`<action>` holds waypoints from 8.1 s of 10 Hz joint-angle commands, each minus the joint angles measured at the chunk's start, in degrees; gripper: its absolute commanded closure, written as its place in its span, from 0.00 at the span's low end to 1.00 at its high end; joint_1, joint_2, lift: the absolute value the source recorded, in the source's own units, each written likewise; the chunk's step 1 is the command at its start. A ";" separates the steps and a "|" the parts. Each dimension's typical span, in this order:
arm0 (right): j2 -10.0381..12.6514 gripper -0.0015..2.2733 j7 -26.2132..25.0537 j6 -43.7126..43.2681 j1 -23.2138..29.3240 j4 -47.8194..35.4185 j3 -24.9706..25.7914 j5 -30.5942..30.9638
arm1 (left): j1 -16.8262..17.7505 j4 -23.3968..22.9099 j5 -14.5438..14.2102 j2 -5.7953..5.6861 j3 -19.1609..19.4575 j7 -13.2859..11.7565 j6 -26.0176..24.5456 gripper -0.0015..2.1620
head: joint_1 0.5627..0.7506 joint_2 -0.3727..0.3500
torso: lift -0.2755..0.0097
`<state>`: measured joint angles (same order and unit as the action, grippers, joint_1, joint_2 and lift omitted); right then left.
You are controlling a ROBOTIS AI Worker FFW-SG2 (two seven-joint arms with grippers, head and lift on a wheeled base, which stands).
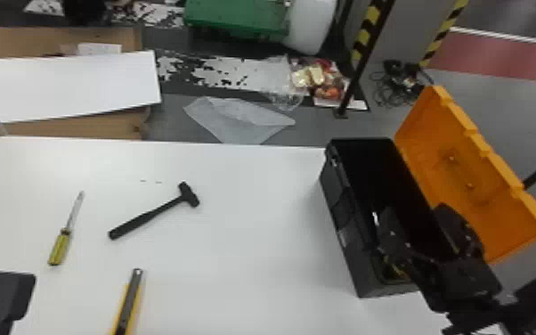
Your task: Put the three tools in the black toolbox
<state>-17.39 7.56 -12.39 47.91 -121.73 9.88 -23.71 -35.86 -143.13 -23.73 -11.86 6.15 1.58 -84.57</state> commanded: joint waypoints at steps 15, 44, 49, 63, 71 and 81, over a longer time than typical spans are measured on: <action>0.07 0.04 0.79 -4.70 0.61 1.06 0.05 -0.20 | 18.02 14.63 -2.72 0.52 -5.63 6.95 -5.45 0.04 | 0.70 0.27 | 0.77; -1.24 0.04 1.85 -7.16 0.69 1.85 1.37 -2.84 | 25.14 31.15 -2.90 2.54 -14.24 13.98 -0.82 0.04 | 0.70 0.16 | 0.77; -1.24 0.04 1.85 -7.86 1.05 1.59 1.46 -2.92 | 24.88 31.59 -2.99 2.46 -14.15 13.89 -0.11 0.31 | 0.70 0.15 | 0.77; -0.89 0.04 2.29 -8.74 1.22 1.24 1.02 -2.92 | 21.80 20.61 -2.99 2.10 -13.45 15.12 -3.63 0.47 | 0.70 0.16 | 0.77; -0.45 0.04 2.29 -5.40 1.05 -1.49 -0.21 -2.04 | 20.57 18.41 -2.46 1.93 -7.56 0.71 7.62 0.46 | 0.70 0.19 | 0.77; 2.45 0.04 5.45 3.04 1.75 -5.44 0.40 -2.66 | 19.95 19.02 -4.13 1.84 -3.87 -26.01 23.09 0.46 | 0.70 0.16 | 0.77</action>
<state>-15.26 12.91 -10.30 49.84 -127.15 10.08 -25.86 -15.90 -123.93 -27.33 -9.99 1.77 -24.11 -61.41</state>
